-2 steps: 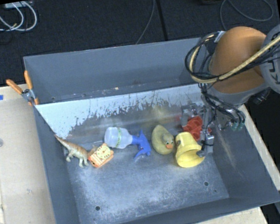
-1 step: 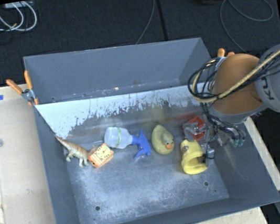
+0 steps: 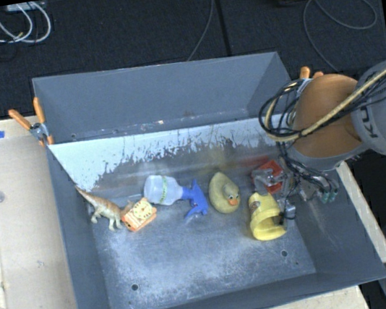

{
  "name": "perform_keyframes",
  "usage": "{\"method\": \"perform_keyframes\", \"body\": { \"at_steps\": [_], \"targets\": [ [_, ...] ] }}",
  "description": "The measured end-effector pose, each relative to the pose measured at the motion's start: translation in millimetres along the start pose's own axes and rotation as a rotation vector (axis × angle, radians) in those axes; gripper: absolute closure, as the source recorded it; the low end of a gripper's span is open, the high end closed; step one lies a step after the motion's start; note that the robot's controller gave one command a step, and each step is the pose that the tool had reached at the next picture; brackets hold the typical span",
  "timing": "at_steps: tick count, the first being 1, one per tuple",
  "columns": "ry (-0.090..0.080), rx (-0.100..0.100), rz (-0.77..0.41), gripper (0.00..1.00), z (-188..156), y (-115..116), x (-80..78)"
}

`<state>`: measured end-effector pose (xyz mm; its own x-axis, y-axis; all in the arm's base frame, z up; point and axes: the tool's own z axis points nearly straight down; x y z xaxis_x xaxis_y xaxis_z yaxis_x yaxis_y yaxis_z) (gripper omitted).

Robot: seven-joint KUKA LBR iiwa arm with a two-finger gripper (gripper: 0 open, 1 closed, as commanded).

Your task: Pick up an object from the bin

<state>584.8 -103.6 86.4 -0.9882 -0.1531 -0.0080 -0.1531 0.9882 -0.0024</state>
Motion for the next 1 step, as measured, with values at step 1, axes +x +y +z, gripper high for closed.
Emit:
{"method": "perform_keyframes", "body": {
  "at_steps": [1],
  "targets": [
    [0.000,0.000,-0.001,1.00,0.0,0.1,0.0]
  ]
}}
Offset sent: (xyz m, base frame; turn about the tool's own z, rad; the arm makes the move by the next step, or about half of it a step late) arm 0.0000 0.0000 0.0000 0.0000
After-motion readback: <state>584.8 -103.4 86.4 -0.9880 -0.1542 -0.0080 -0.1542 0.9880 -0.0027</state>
